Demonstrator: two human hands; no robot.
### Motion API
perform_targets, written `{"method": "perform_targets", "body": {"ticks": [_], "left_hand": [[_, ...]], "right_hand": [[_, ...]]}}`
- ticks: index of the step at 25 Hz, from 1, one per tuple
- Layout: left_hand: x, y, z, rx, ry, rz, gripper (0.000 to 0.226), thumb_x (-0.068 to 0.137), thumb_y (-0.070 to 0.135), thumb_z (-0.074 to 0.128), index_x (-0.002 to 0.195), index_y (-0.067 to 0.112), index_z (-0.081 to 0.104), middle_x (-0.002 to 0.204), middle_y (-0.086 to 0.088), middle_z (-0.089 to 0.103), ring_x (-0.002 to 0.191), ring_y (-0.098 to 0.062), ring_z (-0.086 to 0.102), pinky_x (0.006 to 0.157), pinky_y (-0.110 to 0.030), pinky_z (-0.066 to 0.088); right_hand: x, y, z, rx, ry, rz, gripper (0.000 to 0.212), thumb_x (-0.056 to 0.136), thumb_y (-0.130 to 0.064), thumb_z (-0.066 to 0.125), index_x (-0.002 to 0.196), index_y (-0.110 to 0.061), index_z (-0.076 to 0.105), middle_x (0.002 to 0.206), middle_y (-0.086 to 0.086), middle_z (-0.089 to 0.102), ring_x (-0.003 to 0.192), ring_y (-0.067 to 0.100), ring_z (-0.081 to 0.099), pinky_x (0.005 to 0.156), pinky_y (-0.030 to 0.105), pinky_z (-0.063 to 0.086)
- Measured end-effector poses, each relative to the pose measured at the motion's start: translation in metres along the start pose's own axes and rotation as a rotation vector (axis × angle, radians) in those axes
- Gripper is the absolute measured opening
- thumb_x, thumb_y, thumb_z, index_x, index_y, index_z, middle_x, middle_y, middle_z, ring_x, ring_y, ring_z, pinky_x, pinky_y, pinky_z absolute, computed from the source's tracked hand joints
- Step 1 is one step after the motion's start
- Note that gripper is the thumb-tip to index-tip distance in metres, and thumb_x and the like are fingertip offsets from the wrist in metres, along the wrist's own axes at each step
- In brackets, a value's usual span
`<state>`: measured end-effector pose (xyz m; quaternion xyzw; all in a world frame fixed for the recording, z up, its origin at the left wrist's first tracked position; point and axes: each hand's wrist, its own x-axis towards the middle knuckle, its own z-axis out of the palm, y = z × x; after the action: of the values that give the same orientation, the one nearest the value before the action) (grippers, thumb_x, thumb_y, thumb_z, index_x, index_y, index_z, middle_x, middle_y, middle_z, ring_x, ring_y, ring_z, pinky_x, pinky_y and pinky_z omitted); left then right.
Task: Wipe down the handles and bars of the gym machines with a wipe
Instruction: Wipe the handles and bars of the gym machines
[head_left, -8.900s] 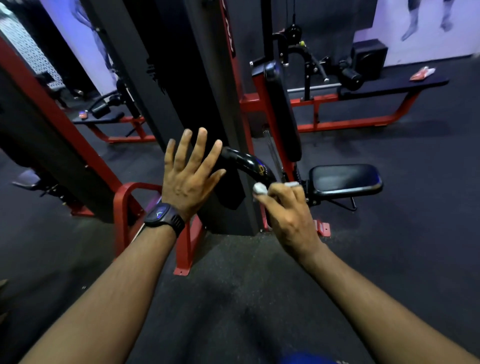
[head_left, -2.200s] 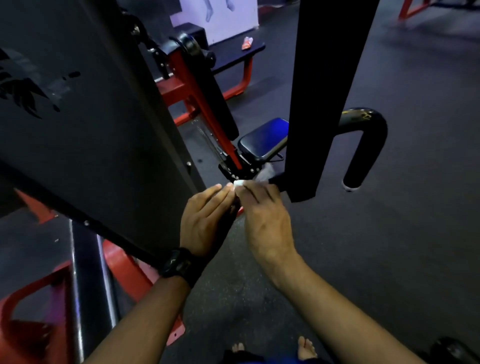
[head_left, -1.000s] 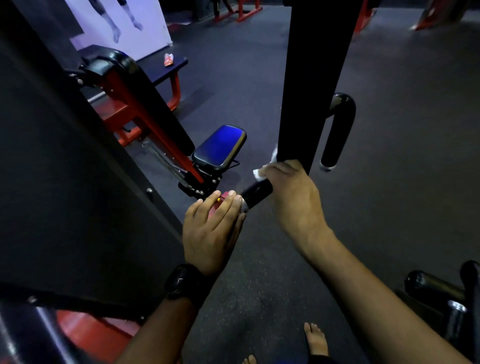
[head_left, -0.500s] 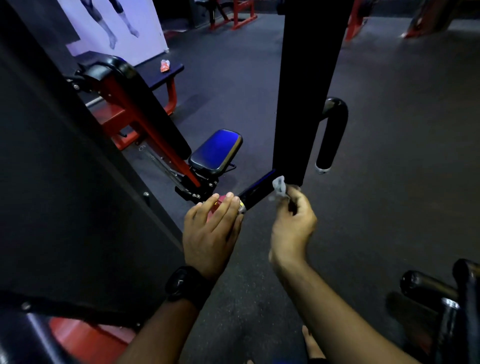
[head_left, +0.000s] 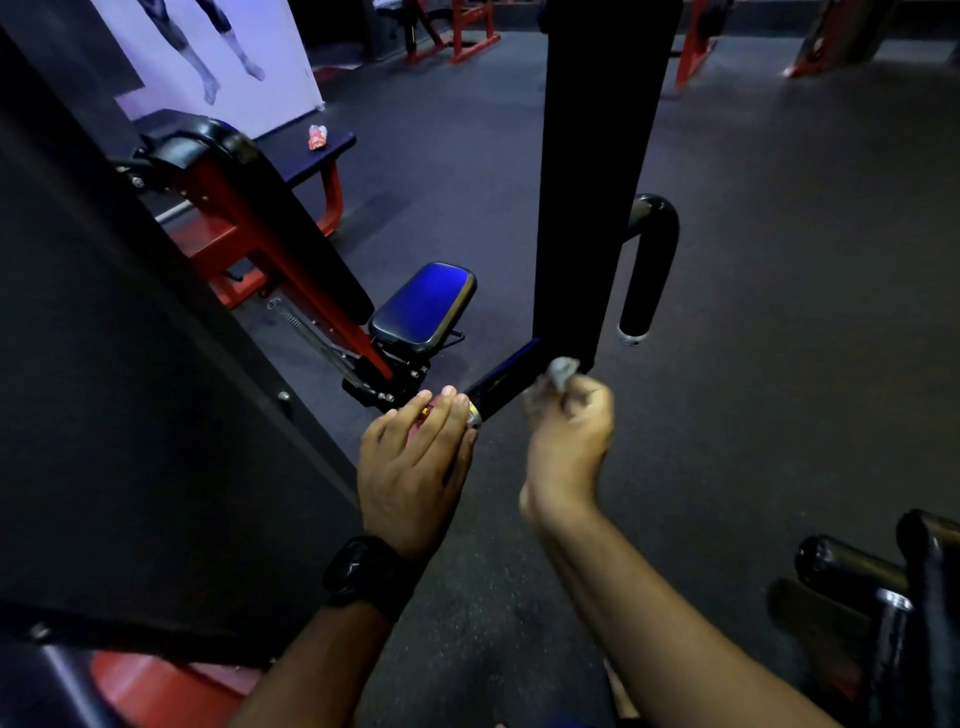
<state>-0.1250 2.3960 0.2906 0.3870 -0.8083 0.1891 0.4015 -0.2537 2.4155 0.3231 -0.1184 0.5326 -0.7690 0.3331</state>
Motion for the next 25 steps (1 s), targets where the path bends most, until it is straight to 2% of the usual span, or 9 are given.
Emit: {"method": "perform_targets", "body": {"ticks": [4, 8, 10, 12, 15, 18, 21, 23, 25], "left_hand": [[-0.003, 0.000, 0.001, -0.009, 0.019, 0.011, 0.027, 0.099, 0.026, 0.056, 0.122, 0.012, 0.063, 0.125, -0.005, 0.066, 0.116, -0.022, 0.061, 0.088, -0.041, 0.047], [-0.002, -0.002, 0.000, -0.022, 0.007, 0.009, 0.028, 0.100, 0.027, 0.055, 0.123, 0.013, 0.061, 0.125, -0.005, 0.066, 0.117, -0.024, 0.061, 0.086, -0.042, 0.048], [-0.002, -0.002, -0.001, -0.005, 0.011, 0.008, 0.027, 0.100, 0.027, 0.055, 0.122, 0.013, 0.063, 0.125, -0.004, 0.066, 0.118, -0.024, 0.061, 0.086, -0.041, 0.048], [0.001, -0.002, -0.001, 0.005, 0.008, 0.006, 0.027, 0.100, 0.028, 0.055, 0.122, 0.014, 0.063, 0.125, -0.003, 0.066, 0.118, -0.024, 0.060, 0.087, -0.041, 0.046], [0.001, -0.001, -0.003, 0.004, -0.008, -0.001, 0.028, 0.100, 0.030, 0.052, 0.124, 0.016, 0.058, 0.125, -0.003, 0.066, 0.120, -0.023, 0.056, 0.089, -0.039, 0.042], [0.002, 0.000, -0.002, -0.002, 0.012, -0.012, 0.028, 0.099, 0.028, 0.055, 0.124, 0.016, 0.057, 0.124, -0.004, 0.067, 0.120, -0.023, 0.055, 0.090, -0.038, 0.042], [-0.001, 0.004, 0.002, -0.056, 0.016, -0.074, 0.029, 0.097, 0.025, 0.058, 0.124, 0.013, 0.058, 0.125, -0.005, 0.066, 0.120, -0.023, 0.056, 0.089, -0.040, 0.046], [-0.002, 0.009, 0.003, -0.111, 0.021, -0.142, 0.031, 0.095, 0.023, 0.060, 0.123, 0.011, 0.059, 0.125, -0.006, 0.066, 0.119, -0.023, 0.057, 0.089, -0.041, 0.047], [-0.003, 0.013, 0.005, -0.122, 0.036, -0.178, 0.033, 0.092, 0.021, 0.065, 0.122, 0.010, 0.061, 0.124, -0.006, 0.066, 0.119, -0.023, 0.056, 0.089, -0.041, 0.047]], "right_hand": [[-0.020, 0.001, 0.002, -0.135, -0.100, -0.080, 0.015, 0.092, -0.008, 0.062, 0.091, -0.023, 0.057, 0.093, -0.007, 0.066, 0.086, -0.004, 0.063, 0.078, 0.015, 0.051], [-0.021, 0.005, 0.005, 0.012, -0.060, 0.010, 0.015, 0.090, -0.005, 0.063, 0.094, -0.020, 0.063, 0.101, -0.004, 0.069, 0.096, 0.001, 0.065, 0.087, 0.018, 0.050], [-0.025, 0.006, 0.005, -0.034, -0.143, 0.032, 0.016, 0.091, -0.006, 0.062, 0.096, -0.021, 0.062, 0.105, -0.006, 0.067, 0.100, -0.003, 0.063, 0.086, 0.013, 0.049], [-0.030, 0.009, 0.003, -0.085, -0.192, 0.054, 0.014, 0.091, -0.011, 0.063, 0.098, -0.022, 0.062, 0.106, -0.006, 0.067, 0.103, -0.001, 0.063, 0.088, 0.016, 0.050], [-0.020, 0.004, -0.002, -0.164, -0.191, -0.075, 0.016, 0.092, -0.012, 0.063, 0.105, -0.020, 0.063, 0.107, -0.007, 0.064, 0.101, -0.006, 0.060, 0.090, 0.014, 0.049], [-0.012, -0.011, -0.015, -0.578, -0.325, -0.529, 0.025, 0.086, 0.002, 0.064, 0.104, -0.015, 0.068, 0.107, -0.003, 0.059, 0.100, -0.004, 0.057, 0.086, 0.008, 0.045], [0.017, -0.039, -0.010, -0.981, -0.484, -0.989, 0.024, 0.078, 0.002, 0.067, 0.097, -0.012, 0.070, 0.101, 0.003, 0.067, 0.097, 0.017, 0.060, 0.079, 0.026, 0.051], [0.024, -0.060, 0.013, -1.321, -0.733, -1.068, 0.024, 0.078, 0.000, 0.065, 0.098, -0.012, 0.067, 0.097, 0.005, 0.067, 0.093, 0.024, 0.061, 0.074, 0.030, 0.049], [0.021, -0.069, 0.033, -1.593, -0.997, -1.017, 0.025, 0.086, -0.005, 0.060, 0.109, -0.014, 0.062, 0.107, 0.005, 0.063, 0.099, 0.024, 0.061, 0.080, 0.031, 0.049]]}}
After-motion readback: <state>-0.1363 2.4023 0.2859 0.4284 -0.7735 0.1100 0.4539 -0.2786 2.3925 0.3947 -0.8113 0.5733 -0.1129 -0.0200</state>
